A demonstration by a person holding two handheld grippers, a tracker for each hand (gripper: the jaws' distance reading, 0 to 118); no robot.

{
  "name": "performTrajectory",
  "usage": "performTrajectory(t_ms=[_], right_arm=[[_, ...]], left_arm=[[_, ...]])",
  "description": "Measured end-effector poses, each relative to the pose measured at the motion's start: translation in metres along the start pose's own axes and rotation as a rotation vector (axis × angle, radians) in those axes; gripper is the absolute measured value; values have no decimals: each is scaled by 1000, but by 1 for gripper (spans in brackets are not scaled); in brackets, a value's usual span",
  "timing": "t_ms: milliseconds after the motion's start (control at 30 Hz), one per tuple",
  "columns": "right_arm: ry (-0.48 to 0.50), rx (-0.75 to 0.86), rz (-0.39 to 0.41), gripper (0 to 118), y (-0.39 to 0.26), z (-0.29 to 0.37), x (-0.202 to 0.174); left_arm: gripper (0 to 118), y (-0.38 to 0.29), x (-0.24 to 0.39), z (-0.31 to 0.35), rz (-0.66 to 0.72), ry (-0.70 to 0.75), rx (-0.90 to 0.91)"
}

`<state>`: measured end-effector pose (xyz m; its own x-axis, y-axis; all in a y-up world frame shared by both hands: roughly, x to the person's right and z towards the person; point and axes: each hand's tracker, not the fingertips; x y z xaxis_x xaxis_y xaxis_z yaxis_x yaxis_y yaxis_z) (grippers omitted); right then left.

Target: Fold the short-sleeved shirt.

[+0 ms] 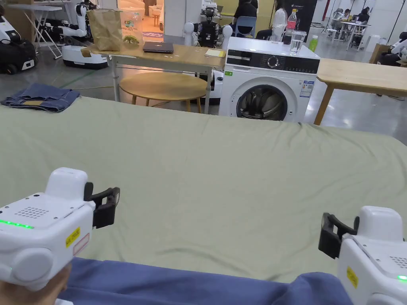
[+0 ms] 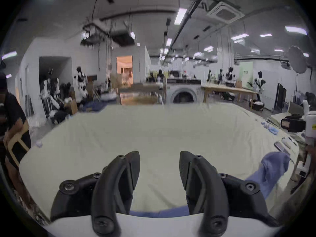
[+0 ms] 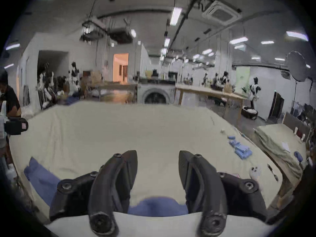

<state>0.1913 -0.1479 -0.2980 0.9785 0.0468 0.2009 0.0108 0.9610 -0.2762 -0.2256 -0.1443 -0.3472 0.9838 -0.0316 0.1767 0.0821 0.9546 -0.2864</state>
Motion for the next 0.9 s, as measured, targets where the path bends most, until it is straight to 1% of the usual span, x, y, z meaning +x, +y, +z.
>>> performTrajectory(t_ms=[33, 67, 100, 133, 200, 233, 467, 533, 600, 700, 733, 800, 900], right_arm=[[-1, 53, -12, 44, 1, 1, -7], [-12, 86, -17, 32, 2, 0, -14], [-2, 117, -28, 17, 3, 0, -20], [2, 140, -40, 3, 4, 0, -25], [39, 158, -55, 3, 5, -2, -34], [48, 153, -51, 0, 6, -3, -39], [57, 214, -39, 0, 5, -2, -66], [61, 216, -39, 0, 4, -1, -70], [83, 201, -27, 0, 5, -3, -72], [105, 171, -12, 0, 4, -6, -76], [110, 163, -7, 0, 3, -8, -77], [118, 150, 2, 0, 1, -10, -78], [142, 119, 3, 0, -2, -13, -80]], left_arm=[[46, 3, 7, 1, -22, 19, 34], [44, 4, 10, 2, -35, 32, 65], [39, 4, 11, 0, -42, 40, 93], [27, 5, 14, 1, -47, 53, 113], [7, 7, 17, 2, -39, 69, 135], [0, 7, 18, 1, -31, 74, 143], [0, 0, -3, 5, 37, 82, 116], [0, -1, -17, 6, 46, 81, 42], [0, -5, -39, 6, 68, 19, -58], [0, -17, -79, 6, 175, -56, -202], [0, -23, -94, 3, 216, -80, -289], [0, -35, -115, 0, 286, -119, -391], [0, -60, -154, -8, 463, -236, -498]])
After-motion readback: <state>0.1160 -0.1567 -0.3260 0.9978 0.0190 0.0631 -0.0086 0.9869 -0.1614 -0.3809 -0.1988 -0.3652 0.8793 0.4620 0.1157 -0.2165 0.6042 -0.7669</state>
